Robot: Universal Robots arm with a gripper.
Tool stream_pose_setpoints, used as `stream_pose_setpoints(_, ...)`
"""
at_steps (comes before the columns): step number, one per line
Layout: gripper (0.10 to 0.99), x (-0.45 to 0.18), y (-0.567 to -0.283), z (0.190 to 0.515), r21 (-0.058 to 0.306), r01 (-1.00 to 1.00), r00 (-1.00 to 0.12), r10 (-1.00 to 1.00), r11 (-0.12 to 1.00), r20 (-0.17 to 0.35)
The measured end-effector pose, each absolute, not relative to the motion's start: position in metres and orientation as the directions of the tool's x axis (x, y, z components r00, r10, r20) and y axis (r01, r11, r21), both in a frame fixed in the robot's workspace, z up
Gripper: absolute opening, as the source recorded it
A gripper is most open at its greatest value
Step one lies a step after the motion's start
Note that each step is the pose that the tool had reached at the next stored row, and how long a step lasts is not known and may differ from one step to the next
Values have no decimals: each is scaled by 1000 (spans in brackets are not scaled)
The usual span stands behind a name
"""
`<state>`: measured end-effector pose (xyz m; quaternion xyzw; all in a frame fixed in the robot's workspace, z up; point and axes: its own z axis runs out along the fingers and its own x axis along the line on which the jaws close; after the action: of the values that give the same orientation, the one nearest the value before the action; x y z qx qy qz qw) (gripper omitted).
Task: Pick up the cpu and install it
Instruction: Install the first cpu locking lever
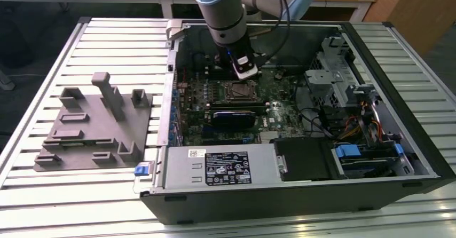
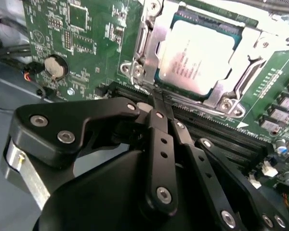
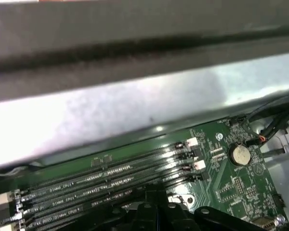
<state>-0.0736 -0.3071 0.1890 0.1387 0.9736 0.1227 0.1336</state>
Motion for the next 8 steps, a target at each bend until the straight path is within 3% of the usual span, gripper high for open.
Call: stream_pose_setpoints(8,106,-74,-307,195,277,237,-926,303,931,-226)
